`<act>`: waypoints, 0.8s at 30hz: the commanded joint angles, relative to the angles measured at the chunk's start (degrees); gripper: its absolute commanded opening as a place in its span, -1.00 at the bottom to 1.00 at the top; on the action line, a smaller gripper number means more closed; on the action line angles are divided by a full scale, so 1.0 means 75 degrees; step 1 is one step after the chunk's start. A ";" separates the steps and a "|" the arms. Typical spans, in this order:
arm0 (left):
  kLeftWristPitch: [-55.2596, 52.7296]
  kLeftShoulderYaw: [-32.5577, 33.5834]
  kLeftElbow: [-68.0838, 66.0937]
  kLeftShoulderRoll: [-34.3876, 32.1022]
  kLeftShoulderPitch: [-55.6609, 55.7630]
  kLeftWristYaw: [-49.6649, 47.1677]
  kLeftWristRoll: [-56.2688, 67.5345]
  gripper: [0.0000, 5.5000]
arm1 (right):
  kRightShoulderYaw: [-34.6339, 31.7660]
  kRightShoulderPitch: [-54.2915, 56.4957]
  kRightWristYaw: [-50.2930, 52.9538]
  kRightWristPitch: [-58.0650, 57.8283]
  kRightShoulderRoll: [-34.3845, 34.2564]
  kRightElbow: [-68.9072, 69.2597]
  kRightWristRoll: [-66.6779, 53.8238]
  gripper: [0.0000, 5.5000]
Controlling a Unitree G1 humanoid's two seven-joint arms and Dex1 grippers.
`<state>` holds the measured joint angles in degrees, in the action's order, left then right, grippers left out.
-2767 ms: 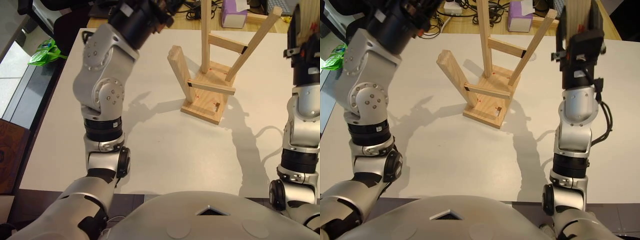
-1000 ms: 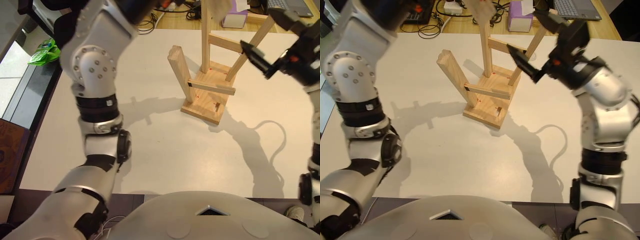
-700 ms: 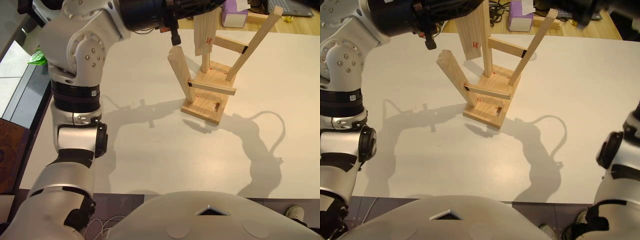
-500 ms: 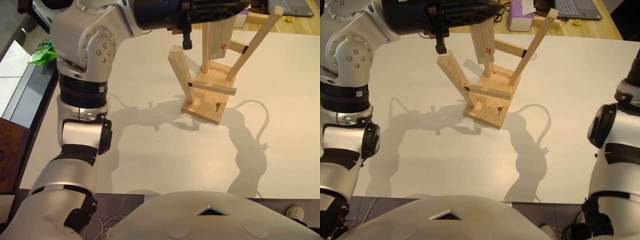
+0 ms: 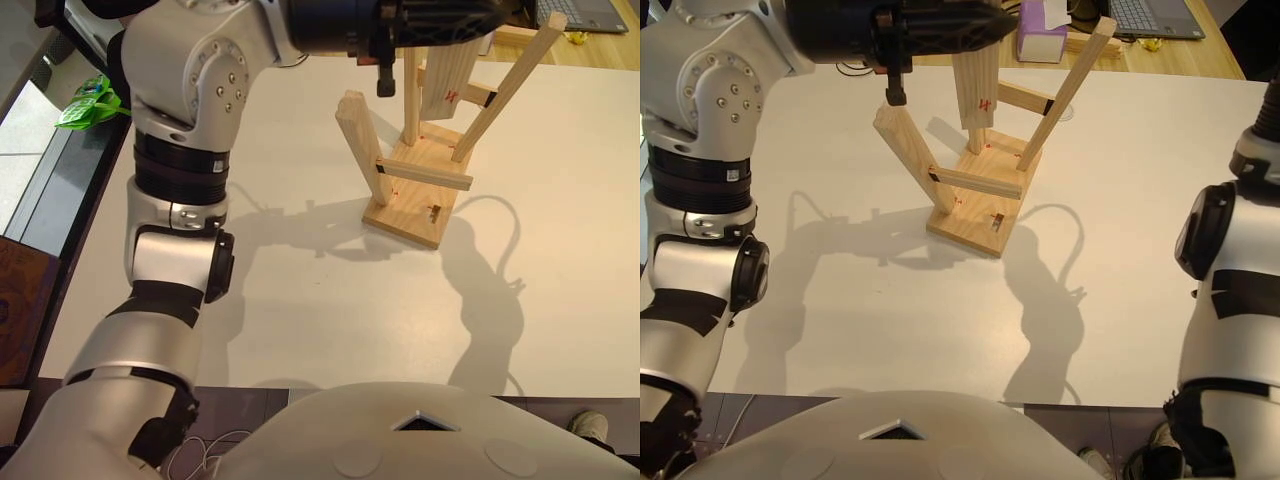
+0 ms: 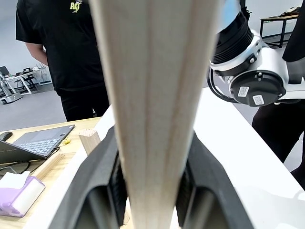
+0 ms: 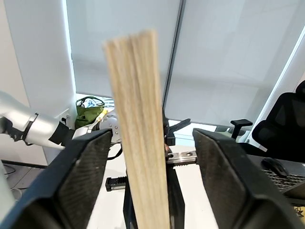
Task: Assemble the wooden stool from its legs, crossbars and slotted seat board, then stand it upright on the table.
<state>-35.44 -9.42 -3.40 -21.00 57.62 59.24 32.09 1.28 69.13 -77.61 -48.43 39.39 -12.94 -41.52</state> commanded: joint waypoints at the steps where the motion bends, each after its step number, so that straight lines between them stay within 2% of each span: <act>1: -0.0020 0.0001 0.0094 0.0170 0.0301 0.0005 -0.0058 -0.63 | 0.0122 -0.0300 -0.0232 -0.0070 0.0164 0.0329 0.0107 -0.14; 8: -0.0057 -0.0055 0.0226 0.0139 0.0164 0.0104 -0.0114 -0.63 | -0.0173 -0.0275 0.0069 -0.0020 -0.0039 0.0238 0.0085 -0.60; 17: -0.0058 -0.0015 0.0231 0.0281 0.0183 -0.0205 -0.0189 -0.63 | -0.0458 -0.0415 0.0436 0.0055 -0.0212 0.0364 0.0020 -0.62; 18: -0.0036 0.0018 0.0212 0.0300 0.0212 -0.0257 -0.0191 -0.50 | -0.0524 -0.0450 0.0504 0.0079 -0.0239 0.0373 0.0016 -0.62; 24: 0.0083 0.0170 0.0069 0.0372 0.0322 -0.0395 -0.0266 -0.10 | -0.0873 -0.0613 0.0861 0.0144 -0.0336 0.0468 -0.0016 -0.64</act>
<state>-35.31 -8.93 -2.40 -18.19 58.48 56.73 30.91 -3.90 65.13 -72.31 -48.18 36.99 -10.13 -41.29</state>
